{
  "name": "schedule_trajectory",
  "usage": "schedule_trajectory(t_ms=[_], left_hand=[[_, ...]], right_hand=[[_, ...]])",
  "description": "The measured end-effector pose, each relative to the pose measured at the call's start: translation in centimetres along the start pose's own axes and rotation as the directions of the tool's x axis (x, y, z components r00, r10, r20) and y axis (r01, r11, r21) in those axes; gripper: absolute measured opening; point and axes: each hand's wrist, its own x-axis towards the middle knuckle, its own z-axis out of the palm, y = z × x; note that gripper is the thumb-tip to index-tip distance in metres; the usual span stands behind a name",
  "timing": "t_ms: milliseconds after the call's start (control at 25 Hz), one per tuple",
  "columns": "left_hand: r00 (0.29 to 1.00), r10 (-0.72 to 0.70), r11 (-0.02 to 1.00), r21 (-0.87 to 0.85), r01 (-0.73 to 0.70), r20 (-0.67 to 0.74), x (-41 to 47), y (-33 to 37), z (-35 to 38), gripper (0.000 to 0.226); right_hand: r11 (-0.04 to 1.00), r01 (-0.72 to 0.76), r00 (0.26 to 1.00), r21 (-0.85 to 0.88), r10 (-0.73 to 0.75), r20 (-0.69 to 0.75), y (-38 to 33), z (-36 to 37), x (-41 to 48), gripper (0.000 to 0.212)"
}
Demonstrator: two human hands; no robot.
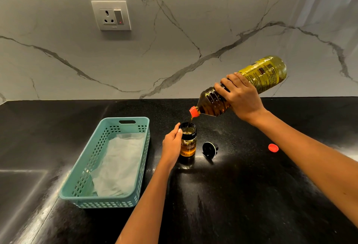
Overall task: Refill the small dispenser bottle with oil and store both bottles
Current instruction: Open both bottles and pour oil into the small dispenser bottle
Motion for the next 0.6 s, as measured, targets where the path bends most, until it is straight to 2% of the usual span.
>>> schedule_trajectory(t_ms=[600], left_hand=[[1.0,0.008,1.0,0.0,-0.008,-0.009,-0.1,0.1,0.1,0.041]], right_hand=[[0.996,-0.057,0.998,0.072,0.054,0.043,-0.9,0.3,-1.5,0.047]])
